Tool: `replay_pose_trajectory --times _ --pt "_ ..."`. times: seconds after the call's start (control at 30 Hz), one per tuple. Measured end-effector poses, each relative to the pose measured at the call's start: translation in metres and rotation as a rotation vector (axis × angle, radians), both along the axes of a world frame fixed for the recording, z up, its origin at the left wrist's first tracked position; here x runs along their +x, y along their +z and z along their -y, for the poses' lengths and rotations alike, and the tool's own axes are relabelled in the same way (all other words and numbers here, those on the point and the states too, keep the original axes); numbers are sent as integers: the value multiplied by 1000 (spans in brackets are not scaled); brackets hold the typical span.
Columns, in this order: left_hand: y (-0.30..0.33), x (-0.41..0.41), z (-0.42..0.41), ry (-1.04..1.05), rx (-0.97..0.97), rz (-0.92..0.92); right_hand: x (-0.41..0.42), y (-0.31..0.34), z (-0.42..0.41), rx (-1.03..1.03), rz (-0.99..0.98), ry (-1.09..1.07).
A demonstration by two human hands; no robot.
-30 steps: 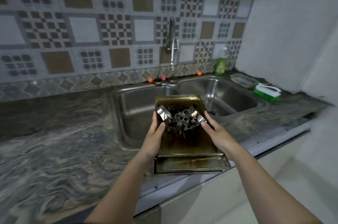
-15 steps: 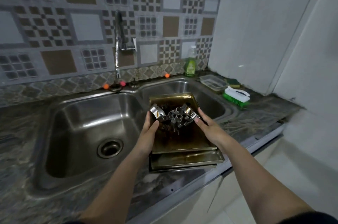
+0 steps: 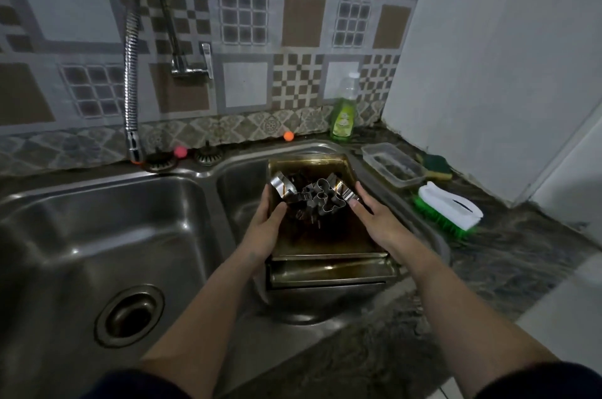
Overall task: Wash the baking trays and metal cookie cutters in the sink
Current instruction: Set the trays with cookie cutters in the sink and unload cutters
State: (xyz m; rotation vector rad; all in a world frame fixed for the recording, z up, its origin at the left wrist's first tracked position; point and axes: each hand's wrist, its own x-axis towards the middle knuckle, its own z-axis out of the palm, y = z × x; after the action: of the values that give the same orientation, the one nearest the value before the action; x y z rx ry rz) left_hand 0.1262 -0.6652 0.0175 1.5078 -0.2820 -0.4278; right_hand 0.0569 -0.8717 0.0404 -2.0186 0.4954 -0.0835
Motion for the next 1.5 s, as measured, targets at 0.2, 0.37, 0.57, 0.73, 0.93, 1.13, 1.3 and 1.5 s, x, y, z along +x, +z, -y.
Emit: replay_pose_trajectory --times 0.2,0.37,0.57,0.73,0.93,1.13,1.3,1.5 --pt "-30 38 29 45 102 -27 47 -38 34 52 -65 50" --pt "-60 54 53 111 241 -1 79 -73 60 98 -126 149" --pt "-88 54 83 198 363 -60 110 -109 91 73 -228 288" --pt "-110 52 98 248 440 -146 120 -131 107 60 -296 365" --pt "-135 50 107 239 507 -247 119 -147 112 34 -372 416" --pt "-154 53 112 229 500 -333 119 -152 116 47 -365 383" --pt "-162 54 112 195 484 -361 118 -157 115 -34 -401 387" --pt "-131 58 104 131 658 -258 114 -156 108 -232 -467 429"
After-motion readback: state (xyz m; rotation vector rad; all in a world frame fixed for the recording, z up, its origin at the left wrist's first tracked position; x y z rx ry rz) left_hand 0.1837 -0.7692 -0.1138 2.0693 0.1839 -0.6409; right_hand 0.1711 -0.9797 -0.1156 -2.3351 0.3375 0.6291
